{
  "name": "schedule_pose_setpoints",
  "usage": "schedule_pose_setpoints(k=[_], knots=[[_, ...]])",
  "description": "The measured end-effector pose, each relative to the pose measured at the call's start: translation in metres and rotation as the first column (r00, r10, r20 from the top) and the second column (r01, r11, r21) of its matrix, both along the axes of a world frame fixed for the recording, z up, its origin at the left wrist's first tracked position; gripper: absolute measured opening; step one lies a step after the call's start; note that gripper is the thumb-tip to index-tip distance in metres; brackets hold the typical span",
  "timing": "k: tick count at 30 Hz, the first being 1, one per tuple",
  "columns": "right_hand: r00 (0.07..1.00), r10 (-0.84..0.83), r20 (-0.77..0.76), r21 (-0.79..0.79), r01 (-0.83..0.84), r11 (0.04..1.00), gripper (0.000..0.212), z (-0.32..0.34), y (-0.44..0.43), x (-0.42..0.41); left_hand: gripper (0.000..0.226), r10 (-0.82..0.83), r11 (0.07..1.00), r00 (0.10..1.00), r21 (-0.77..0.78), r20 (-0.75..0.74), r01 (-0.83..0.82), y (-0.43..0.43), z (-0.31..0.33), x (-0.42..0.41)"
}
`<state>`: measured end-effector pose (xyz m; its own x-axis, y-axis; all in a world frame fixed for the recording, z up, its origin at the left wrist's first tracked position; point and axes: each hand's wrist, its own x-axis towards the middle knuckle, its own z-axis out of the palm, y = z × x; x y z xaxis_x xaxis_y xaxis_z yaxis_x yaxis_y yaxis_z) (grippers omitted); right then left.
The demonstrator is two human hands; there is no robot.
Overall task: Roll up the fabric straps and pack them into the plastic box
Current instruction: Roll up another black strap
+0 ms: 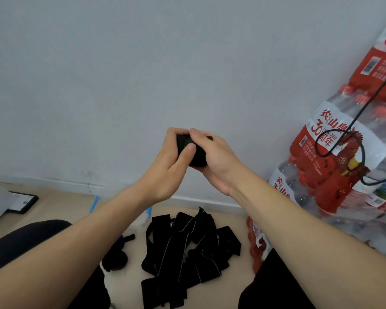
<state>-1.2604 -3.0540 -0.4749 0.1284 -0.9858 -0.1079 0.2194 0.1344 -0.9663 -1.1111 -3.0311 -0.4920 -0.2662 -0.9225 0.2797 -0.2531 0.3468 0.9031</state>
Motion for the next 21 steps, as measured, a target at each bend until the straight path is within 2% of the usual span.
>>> schedule_pose_setpoints(k=[3, 6, 9, 10, 11, 12, 14, 16, 17, 18, 19, 21], knots=[[0.952, -0.186, -0.243, -0.14, 0.155, 0.978, 0.027, -0.006, 0.017, 0.016, 0.018, -0.035, 0.99, 0.998, 0.135, -0.058, 0.042, 0.016, 0.004, 0.012], [0.877, -0.298, -0.378, -0.319, 0.178, 0.931, 0.035, -0.009, 0.03, 0.021, 0.022, -0.08, 0.975, 0.99, 0.199, -0.116, 0.102, 0.039, 0.001, 0.017], [0.873, -0.175, -0.455, -0.268, 0.053, 0.962, 0.04, -0.011, 0.041, 0.023, 0.031, -0.063, 0.96, 0.993, 0.266, -0.098, 0.088, 0.05, -0.006, 0.028], [0.851, -0.114, -0.513, -0.222, -0.003, 0.975, 0.041, -0.014, 0.044, 0.023, 0.033, -0.049, 0.952, 0.996, 0.297, -0.076, 0.07, 0.05, -0.008, 0.036], [0.791, -0.057, -0.608, -0.193, -0.077, 0.978, 0.043, -0.018, 0.047, 0.023, 0.033, -0.054, 0.945, 0.998, 0.322, -0.029, 0.061, 0.049, -0.01, 0.046], [0.665, -0.008, -0.747, -0.182, -0.192, 0.964, 0.043, -0.022, 0.049, 0.021, 0.033, -0.086, 0.939, 0.995, 0.337, 0.045, 0.066, 0.048, -0.013, 0.058], [0.243, 0.037, -0.969, -0.083, -0.467, 0.881, 0.039, -0.032, 0.051, 0.016, 0.033, -0.198, 0.934, 0.943, 0.344, 0.267, 0.099, 0.046, -0.023, 0.081], [-0.167, 0.025, -0.986, 0.118, -0.573, 0.811, 0.032, -0.045, 0.054, 0.012, 0.038, -0.268, 0.941, 0.815, 0.319, 0.514, 0.109, 0.046, -0.041, 0.097], [-0.304, 0.041, -0.952, 0.217, -0.572, 0.791, 0.029, -0.053, 0.054, 0.01, 0.042, -0.273, 0.948, 0.749, 0.3, 0.604, 0.103, 0.046, -0.054, 0.102], [-0.405, 0.062, -0.912, 0.301, -0.559, 0.772, 0.026, -0.063, 0.054, 0.009, 0.047, -0.26, 0.956, 0.697, 0.281, 0.668, 0.087, 0.047, -0.07, 0.106], [-0.458, 0.096, -0.884, 0.361, -0.536, 0.763, 0.023, -0.073, 0.053, 0.009, 0.053, -0.243, 0.961, 0.667, 0.27, 0.704, 0.064, 0.048, -0.088, 0.11], [-0.487, 0.174, -0.856, 0.434, -0.495, 0.753, 0.023, -0.098, 0.049, 0.008, 0.067, -0.229, 0.955, 0.669, 0.296, 0.707, 0.013, 0.051, -0.128, 0.116]])
